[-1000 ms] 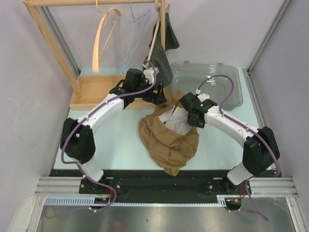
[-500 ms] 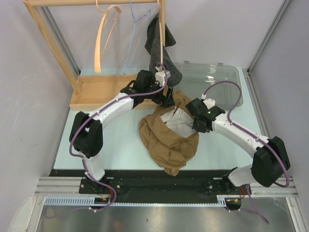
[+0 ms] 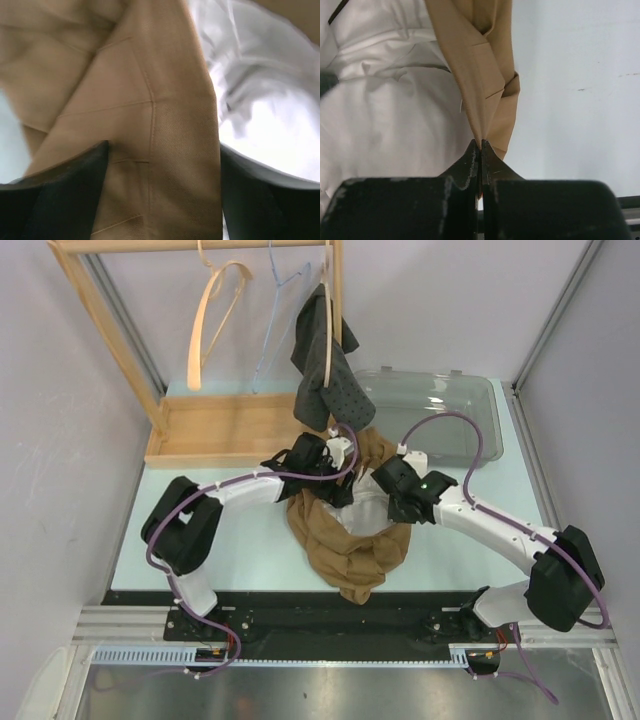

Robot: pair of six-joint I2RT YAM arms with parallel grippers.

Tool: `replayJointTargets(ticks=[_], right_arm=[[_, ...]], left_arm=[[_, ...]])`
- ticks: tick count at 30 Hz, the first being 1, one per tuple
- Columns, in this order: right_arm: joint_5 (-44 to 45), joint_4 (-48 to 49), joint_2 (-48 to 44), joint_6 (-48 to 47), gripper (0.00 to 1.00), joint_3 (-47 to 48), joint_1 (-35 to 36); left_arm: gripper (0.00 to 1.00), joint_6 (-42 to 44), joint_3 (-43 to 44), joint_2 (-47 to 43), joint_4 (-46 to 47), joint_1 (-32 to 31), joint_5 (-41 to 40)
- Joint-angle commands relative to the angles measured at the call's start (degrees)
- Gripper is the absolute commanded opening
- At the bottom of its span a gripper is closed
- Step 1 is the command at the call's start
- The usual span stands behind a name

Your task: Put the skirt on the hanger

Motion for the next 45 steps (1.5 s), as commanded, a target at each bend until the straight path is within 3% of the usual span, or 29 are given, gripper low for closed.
replayJointTargets(ticks=[1,3,6,12,19,24,33,42,45], right_arm=[[2.8,-0.1,-1.7,0.7,0.0,0.0,2.2],[3.7,-0.9,-1.7,1.6,0.0,-0.1,2.5],[4.9,-1.3,-2.2,2.2,0.0,-0.1,2.6],[6.4,-1.2,-3.9,3.1,0.0,-0.1,2.5],[6.2,3.9,-6.5,-0.4,0.0,-0.1,0.7],[1.4,15.0,-8.1,-8.5,0.0,0.9,-5.3],[-5.3,21.7,-6.0,-22.8,0.0,19.9,-7.7],[-10.1,19.9,3.9,-31.7,0.0,43.1,-3.5],[-11.8,18.6,5.5,-31.1,0.0,43.0,-2.6]], left_arm=[[0.66,-1.9,0.9,-3.9,5.2,-0.2,-8.8],[0.43,-2.5,0.9,-4.7,4.6,-0.2,-12.2],[0.24,-3.5,-0.8,-8.3,3.9,-0.2,-14.7],[0.06,-5.5,-6.1,-18.3,1.2,-0.2,-14.6],[0.0,-8.4,-13.7,-34.2,-3.4,-0.2,-17.6],[0.0,-9.3,-14.7,-44.5,-9.7,-0.2,-22.0],[0.0,-10.7,-6.8,-56.1,-20.6,-0.2,-25.5],[0.0,-12.9,-1.2,-64.0,-25.8,-0.2,-28.3],[0.0,-14.0,-1.2,-65.9,-27.6,-0.3,-30.0]])
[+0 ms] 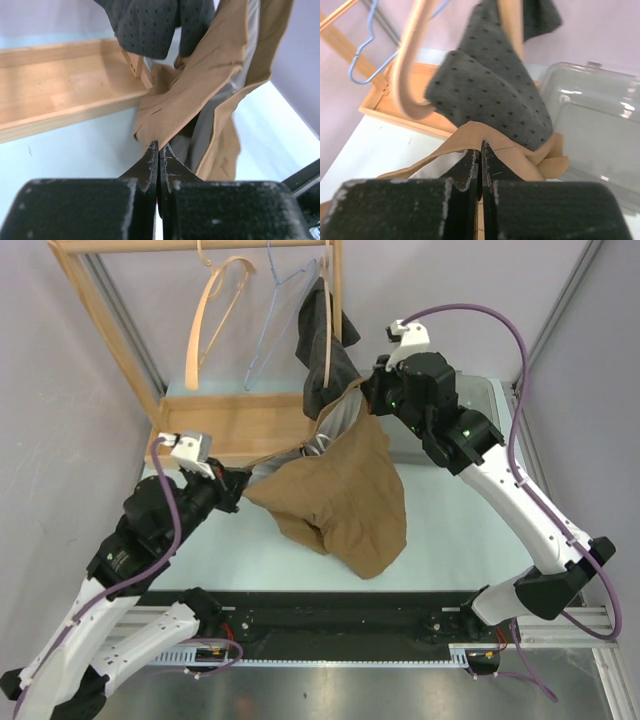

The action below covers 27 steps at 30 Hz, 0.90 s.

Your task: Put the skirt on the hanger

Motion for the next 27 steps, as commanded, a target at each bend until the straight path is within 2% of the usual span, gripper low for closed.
replayJointTargets(ticks=[1,5,6,9,12,13,14,16,19,21,24,27], right_arm=[[-2.4,0.3,1.8,-1.7,0.0,1.2,1.6],[-5.8,0.3,1.2,2.3,0.0,-9.6,2.3],[-6.6,0.0,1.5,3.1,0.0,-13.6,2.6],[-8.4,-2.5,5.5,4.9,0.0,-17.1,4.7],[-8.0,-3.8,9.6,4.9,0.0,-18.9,7.8],[-7.6,-3.7,11.6,5.0,0.0,-19.4,8.6],[-6.3,-3.3,12.8,5.3,0.0,-19.6,9.4],[-7.0,-2.1,14.5,6.1,0.0,-19.7,10.5],[-7.7,-0.4,15.3,7.3,0.0,-19.7,11.1],[-7.9,0.5,15.5,7.8,0.0,-19.7,11.2],[-7.4,1.2,15.7,8.4,0.0,-19.6,11.1],[-5.8,1.5,15.5,9.6,0.0,-19.6,10.3]], left_arm=[[0.0,-2.7,1.4,-3.1,-2.3,-0.1,-3.2],[0.0,-8.0,-7.5,-7.1,-1.7,-0.1,-0.3],[0.0,-10.4,-12.5,-7.9,-1.2,-0.1,0.5],[0.07,-14.4,-21.3,-10.0,1.3,-0.1,3.6],[0.37,-14.4,-25.0,-9.6,3.6,-0.1,4.9],[0.56,-13.6,-25.0,-8.9,3.9,-0.1,5.0],[0.65,-12.7,-24.7,-7.3,4.4,-0.1,5.1],[0.77,-9.5,-22.2,-5.2,4.7,-0.1,5.6],[0.84,-5.9,-19.2,-0.5,6.5,-0.1,8.9],[0.86,-4.9,-19.1,2.9,9.7,-0.1,16.0],[0.86,-5.8,-20.8,7.9,14.6,-0.1,22.1],[0.86,-7.0,-22.9,12.1,18.6,-0.1,24.0]])
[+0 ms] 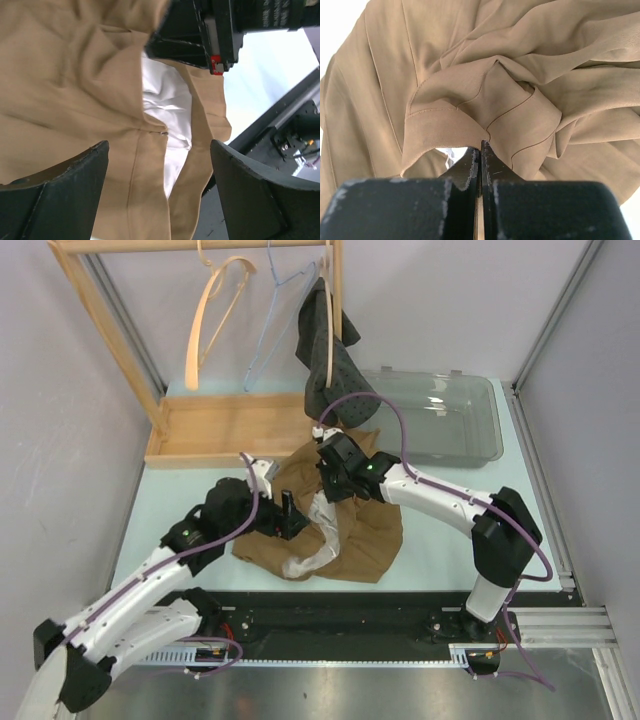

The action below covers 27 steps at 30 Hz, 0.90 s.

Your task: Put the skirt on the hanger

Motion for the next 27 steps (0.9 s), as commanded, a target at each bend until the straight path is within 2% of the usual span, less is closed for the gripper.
replayJointTargets(ticks=[1,7,19,27], right_arm=[[2.8,3.1,-1.0,2.9,0.0,0.9,-1.2],[2.9,3.7,-2.2,4.9,0.0,0.9,-3.8],[1.1,3.5,-1.9,5.7,0.0,0.9,-4.1],[1.0,2.8,-2.1,6.1,0.0,0.9,-4.1]], left_arm=[[0.86,0.1,-1.8,5.7,9.5,-0.1,8.2],[0.86,1.1,-1.1,11.6,12.9,-0.3,8.7],[0.85,0.8,4.1,24.8,15.0,-4.0,-0.5],[0.76,0.7,7.0,32.3,13.0,-6.2,-8.8]])
